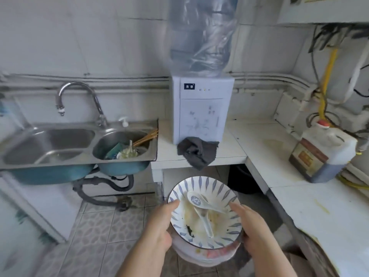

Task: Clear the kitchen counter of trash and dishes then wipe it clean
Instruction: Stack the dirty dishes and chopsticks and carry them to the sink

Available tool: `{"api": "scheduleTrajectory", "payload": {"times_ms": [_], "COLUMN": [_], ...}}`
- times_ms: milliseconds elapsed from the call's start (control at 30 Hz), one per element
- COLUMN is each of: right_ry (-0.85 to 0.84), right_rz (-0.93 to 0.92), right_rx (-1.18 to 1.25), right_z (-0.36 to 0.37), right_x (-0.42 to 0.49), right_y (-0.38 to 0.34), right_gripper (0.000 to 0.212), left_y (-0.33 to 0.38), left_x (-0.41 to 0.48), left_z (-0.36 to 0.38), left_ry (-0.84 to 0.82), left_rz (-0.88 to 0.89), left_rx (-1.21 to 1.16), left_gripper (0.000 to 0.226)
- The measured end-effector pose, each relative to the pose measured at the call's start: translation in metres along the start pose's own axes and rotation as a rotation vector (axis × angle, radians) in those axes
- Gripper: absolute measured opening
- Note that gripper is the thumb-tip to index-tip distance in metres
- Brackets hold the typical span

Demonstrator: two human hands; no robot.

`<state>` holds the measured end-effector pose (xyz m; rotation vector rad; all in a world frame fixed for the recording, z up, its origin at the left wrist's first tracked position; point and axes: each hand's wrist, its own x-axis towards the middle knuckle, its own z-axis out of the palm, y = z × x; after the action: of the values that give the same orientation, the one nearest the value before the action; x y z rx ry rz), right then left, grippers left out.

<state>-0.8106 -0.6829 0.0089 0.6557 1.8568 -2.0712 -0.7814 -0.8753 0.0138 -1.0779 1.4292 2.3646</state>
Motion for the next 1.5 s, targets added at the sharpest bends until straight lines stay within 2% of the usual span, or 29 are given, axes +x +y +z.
{"api": "scheduleTrajectory", "payload": {"times_ms": [133, 300, 500, 967, 1200, 1400, 1500], "right_ry": [-0.07, -0.16, -0.27, -0.595, -0.692, -0.731, -0.713], "right_rz": [-0.01, -0.019, -0.022, 0.074, 0.065, 0.131, 0.175], "right_rx": [-0.022, -0.064, -0.141, -0.277, -0.335, -0.333, -0.316], "right_z": [0.074, 0.156, 0.236, 0.458, 0.557, 0.624, 0.66], "right_x": [0.006, 0.012, 0.031, 0.148, 0.203, 0.229, 0.244], "right_y": [-0.002, -0.003, -0.009, -0.042, -0.066, -0.051, -0.041], "right_gripper": [0.016, 0.015, 0.014, 0.017, 0.017, 0.015, 0.015], "left_y": [0.042, 0.089, 0.125, 0.249, 0.312, 0.352, 0.375], "left_x": [0.01, 0.02, 0.044, 0.153, 0.205, 0.235, 0.259], "left_z": [-0.054, -0.116, -0.174, -0.272, -0.3, -0.334, -0.358], "left_ry": [0.01, 0.052, 0.092, 0.376, 0.493, 0.582, 0.565], "left_rz": [0.053, 0.119, 0.113, 0.154, 0.184, 0.171, 0.157], "left_rx": [-0.036, -0.089, -0.189, -0.365, -0.475, -0.527, -0.492], "left_gripper": [0.013, 0.013, 0.02, 0.025, 0.024, 0.02, 0.015]}}
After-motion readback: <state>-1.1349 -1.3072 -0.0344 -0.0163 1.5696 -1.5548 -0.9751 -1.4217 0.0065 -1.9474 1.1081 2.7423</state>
